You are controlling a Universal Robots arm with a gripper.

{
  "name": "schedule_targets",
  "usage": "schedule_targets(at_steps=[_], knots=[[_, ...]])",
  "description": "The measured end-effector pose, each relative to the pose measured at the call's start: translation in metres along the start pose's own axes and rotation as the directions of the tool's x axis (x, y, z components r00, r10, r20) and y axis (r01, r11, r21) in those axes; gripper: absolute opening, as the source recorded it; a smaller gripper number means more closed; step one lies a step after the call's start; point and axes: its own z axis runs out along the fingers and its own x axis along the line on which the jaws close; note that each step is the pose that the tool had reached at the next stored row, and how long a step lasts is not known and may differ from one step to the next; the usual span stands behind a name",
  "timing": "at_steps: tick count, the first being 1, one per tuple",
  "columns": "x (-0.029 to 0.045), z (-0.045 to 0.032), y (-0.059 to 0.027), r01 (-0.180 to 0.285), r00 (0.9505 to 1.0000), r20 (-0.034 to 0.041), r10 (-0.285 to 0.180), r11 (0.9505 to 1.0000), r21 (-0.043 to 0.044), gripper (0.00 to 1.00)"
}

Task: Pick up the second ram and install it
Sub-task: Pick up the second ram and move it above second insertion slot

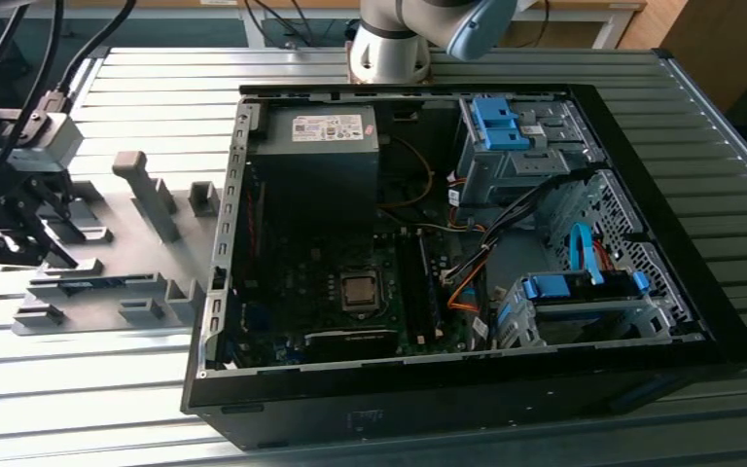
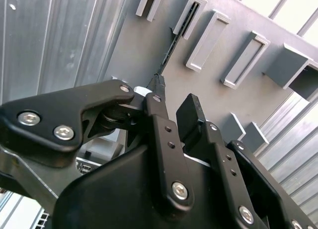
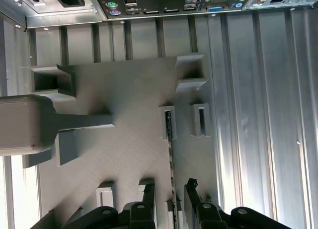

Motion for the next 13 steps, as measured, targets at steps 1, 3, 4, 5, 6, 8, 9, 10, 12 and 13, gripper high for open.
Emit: schedule_targets(at_steps=[1,3,4,5,6,8,9,10,12,13], knots=[[0.0,-0.0021,0.0,0.0,1.0,0.0001,0.0,1.0,0.0001,0.37],[0.0,-0.0053,0.0001,0.0,1.0,0.0001,0.0,1.0,0.0001,0.37],[0.0001,-0.0065,0.0001,0.0,1.0,0.0001,0.0,1.0,0.0001,0.37],[0.0001,-0.0067,0.0001,0.0,1.0,0.0,0.0,1.0,0.0,0.37],[0.0001,-0.0066,0.0002,0.0,1.0,-0.0001,0.0,1.0,-0.0001,0.37],[0.0001,-0.0068,0.0002,0.0,1.0,0.0,0.0,1.0,0.0,0.37],[0.0001,-0.0069,0.0002,0.0,1.0,0.0,0.0,1.0,0.0,0.37],[0.0001,-0.0069,0.0001,0.0,1.0,0.0,0.0,1.0,0.0,0.37],[0.0001,-0.0069,0.0001,0.0,1.0,0.0,0.0,1.0,0.0,0.37],[0.0001,-0.0069,0.0001,0.0,1.0,0.0,0.0,1.0,0.0,0.37]])
